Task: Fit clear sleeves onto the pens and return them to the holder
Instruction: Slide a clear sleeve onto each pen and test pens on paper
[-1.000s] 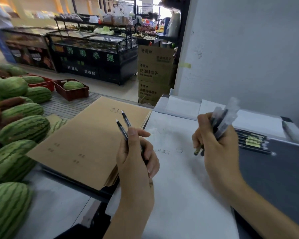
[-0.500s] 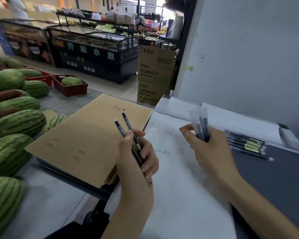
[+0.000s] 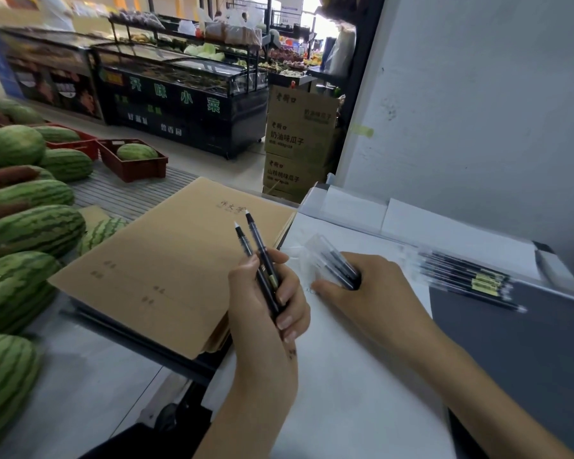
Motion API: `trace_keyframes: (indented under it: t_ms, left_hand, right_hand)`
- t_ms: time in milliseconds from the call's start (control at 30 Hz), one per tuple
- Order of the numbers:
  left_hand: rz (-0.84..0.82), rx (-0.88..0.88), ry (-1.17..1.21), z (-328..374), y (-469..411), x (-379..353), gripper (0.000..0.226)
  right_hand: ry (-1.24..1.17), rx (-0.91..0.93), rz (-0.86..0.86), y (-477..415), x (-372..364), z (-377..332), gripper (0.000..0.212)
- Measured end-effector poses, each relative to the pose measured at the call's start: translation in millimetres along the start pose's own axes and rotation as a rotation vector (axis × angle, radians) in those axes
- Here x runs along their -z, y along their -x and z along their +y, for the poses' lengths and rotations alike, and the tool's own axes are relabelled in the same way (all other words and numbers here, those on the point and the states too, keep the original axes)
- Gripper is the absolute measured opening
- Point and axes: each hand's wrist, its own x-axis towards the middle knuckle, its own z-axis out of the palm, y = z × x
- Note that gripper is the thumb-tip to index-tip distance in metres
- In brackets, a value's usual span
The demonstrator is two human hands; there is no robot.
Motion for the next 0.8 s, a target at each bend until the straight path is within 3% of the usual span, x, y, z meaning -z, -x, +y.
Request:
trace_keyframes:
  t_ms: [100, 267, 567, 733, 800]
  left_hand:
    - [-0.003, 0.01, 0.005, -0.3, -0.6, -0.3, 0.029]
    - [0.001, 0.025, 0.003, 0.8, 0.3, -1.4, 0.029]
    - [0.018, 0.026, -0.013, 1.0, 0.9, -2.7, 0.03]
    - [0.006, 0.051, -0.082, -2.5, -2.6, 2.0, 0.024]
    - [-0.008, 0.043, -0.143, -3.3, -4.2, 1.5, 0.023]
  right_hand:
    - [-0.005, 0.018, -0.002, 0.4, -0.1, 0.1, 0.012]
    - [0.025, 0.011, -0.062, 0.1, 2.3, -6.4, 0.02]
    - [-0.05, -0.168, -0.05, 3.4, 16.9, -5.3, 0.034]
    - [-0.441, -0.289, 0.0, 4.1, 30.1, 2.3, 0.025]
    - [-0.568, -0.312, -0.044, 5.3, 36.1, 3.7, 0.031]
